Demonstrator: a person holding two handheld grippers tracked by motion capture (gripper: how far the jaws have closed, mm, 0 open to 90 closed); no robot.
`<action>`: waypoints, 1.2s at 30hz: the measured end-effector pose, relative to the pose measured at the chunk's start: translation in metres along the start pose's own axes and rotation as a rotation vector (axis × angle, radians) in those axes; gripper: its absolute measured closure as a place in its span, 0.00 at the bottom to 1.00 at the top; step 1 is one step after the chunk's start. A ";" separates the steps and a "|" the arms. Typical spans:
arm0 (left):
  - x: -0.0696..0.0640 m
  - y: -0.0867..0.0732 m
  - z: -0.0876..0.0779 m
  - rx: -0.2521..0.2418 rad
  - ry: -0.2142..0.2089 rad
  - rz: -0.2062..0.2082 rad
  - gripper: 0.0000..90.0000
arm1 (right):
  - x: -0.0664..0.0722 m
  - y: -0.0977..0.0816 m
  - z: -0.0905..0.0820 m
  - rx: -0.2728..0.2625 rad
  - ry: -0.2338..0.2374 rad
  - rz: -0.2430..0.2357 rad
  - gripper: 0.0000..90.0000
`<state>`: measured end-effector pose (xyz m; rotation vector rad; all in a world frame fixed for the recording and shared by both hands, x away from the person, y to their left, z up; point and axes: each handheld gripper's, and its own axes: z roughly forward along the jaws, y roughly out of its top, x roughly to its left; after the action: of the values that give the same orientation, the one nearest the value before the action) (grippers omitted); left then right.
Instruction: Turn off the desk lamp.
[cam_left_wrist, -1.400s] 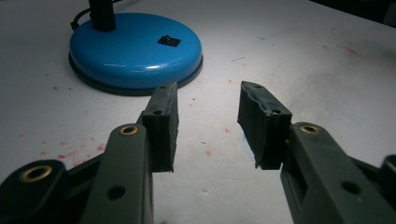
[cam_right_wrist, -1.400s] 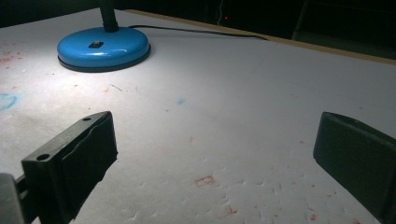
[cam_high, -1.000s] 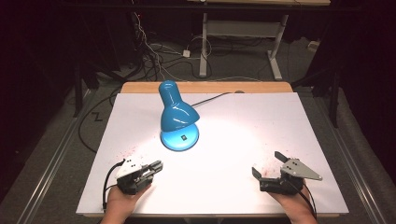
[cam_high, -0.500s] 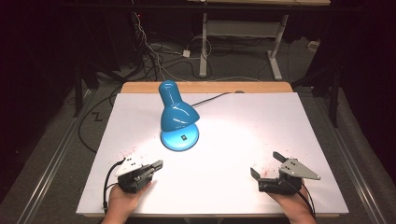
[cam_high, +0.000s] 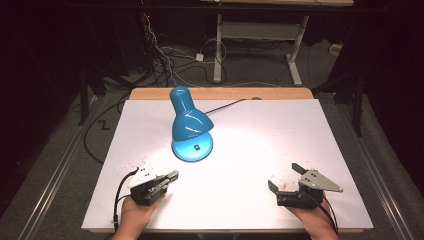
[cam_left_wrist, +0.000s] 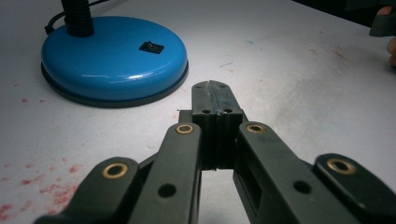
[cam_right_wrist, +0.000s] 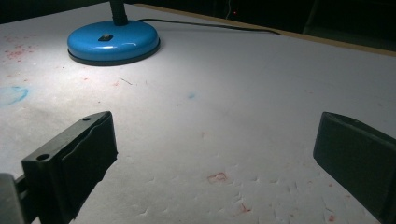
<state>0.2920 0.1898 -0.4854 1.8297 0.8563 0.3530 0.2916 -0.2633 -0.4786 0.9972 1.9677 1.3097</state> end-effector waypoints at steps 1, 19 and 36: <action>-0.001 0.002 0.001 -0.001 -0.002 0.004 0.97 | 0.000 0.000 0.000 -0.002 0.001 0.001 0.00; -0.008 0.025 0.036 -0.027 0.008 0.044 0.98 | -0.001 0.001 -0.003 -0.011 -0.001 0.007 0.00; -0.001 0.038 0.085 0.001 0.113 0.119 0.98 | 0.001 0.003 -0.004 -0.024 0.008 0.011 0.00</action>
<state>0.3563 0.1229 -0.4864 1.8804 0.8263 0.5355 0.2885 -0.2642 -0.4746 0.9949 1.9506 1.3420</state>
